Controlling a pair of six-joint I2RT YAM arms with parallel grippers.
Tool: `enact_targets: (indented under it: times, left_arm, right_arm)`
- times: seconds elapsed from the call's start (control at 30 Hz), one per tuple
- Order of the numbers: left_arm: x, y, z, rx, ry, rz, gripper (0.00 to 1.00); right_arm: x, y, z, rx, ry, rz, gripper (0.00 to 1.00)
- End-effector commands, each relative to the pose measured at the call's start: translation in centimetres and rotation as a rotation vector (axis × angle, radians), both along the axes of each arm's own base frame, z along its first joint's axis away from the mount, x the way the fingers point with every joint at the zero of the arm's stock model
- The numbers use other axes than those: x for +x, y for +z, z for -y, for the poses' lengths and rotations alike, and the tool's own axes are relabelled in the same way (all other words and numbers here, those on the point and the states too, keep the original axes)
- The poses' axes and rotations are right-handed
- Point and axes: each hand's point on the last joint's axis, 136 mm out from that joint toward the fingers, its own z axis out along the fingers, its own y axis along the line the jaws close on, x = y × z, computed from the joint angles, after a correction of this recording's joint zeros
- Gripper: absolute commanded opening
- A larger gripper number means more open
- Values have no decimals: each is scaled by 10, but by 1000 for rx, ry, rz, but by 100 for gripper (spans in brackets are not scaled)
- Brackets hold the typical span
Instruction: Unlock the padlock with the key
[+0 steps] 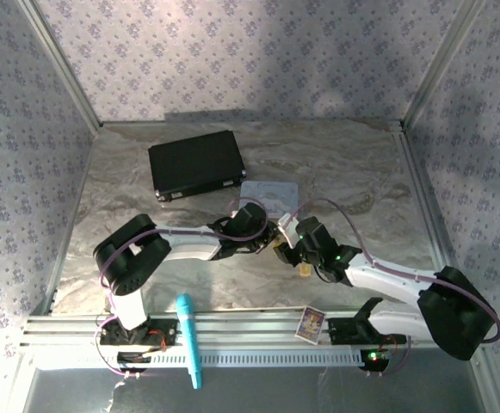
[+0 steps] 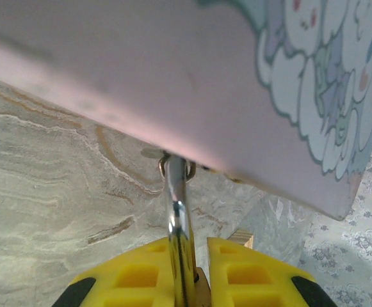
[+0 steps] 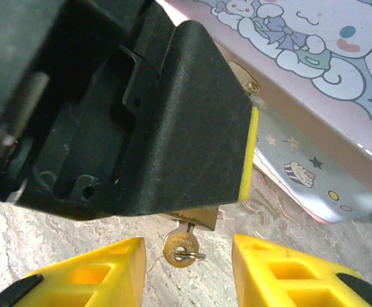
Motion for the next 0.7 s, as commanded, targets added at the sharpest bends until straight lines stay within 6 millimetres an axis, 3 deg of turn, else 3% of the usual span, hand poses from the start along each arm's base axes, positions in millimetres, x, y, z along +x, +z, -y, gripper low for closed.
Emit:
enact_targets:
  times: [0.0,0.17,0.43,0.67]
  left_arm:
    - [-12,8,5,-48,-34,-62,0]
    - [-16,10,8,-64,-49,-69,0]
    - [-21,6,10,-74,-58,-77,0]
    - [-22,7,9,-69,-67,-72,0]
  right_arm:
    - [5,2,-2,-11,9,43,41]
    - [13,0,-4,-16,6,58,34]
    - [22,11,-3,80,-10,50,12]
    - [26,5,5,145,-37,-30,10]
